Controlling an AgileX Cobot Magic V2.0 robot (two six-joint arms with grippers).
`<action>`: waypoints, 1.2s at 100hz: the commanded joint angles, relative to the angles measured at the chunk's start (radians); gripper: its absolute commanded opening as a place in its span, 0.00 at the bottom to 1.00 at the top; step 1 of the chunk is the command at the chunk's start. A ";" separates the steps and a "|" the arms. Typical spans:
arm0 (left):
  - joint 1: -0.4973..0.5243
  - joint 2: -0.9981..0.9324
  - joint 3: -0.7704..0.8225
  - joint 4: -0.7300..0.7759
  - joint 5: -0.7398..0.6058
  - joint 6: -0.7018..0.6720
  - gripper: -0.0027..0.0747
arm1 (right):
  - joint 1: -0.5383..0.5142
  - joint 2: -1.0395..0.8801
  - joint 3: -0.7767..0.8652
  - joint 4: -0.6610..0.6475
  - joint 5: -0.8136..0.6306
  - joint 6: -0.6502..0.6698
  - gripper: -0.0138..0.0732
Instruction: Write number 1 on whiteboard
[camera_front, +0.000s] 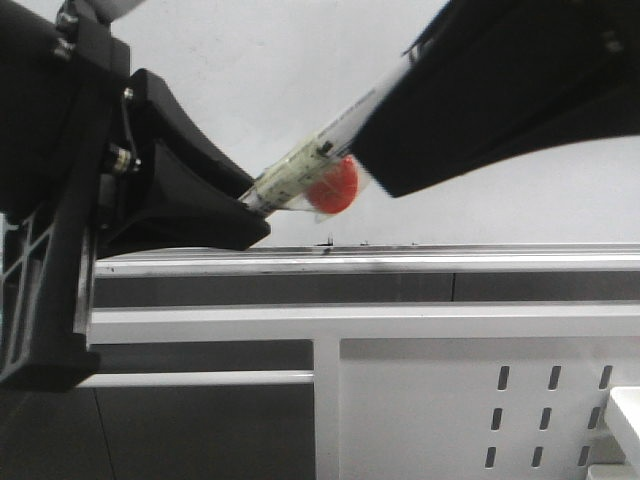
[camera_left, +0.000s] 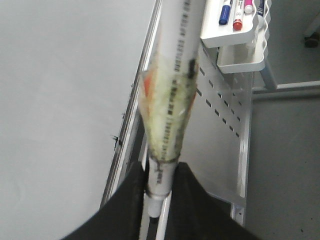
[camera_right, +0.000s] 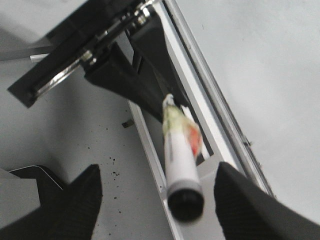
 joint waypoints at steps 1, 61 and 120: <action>-0.009 -0.020 -0.032 -0.014 -0.068 -0.012 0.01 | 0.004 0.006 -0.043 0.014 -0.102 -0.014 0.65; -0.009 -0.020 -0.032 -0.016 -0.106 -0.012 0.01 | 0.004 0.019 -0.043 0.004 -0.082 -0.014 0.08; -0.009 -0.255 -0.032 -0.236 -0.051 -0.014 0.56 | -0.006 -0.043 -0.037 0.003 -0.159 0.050 0.08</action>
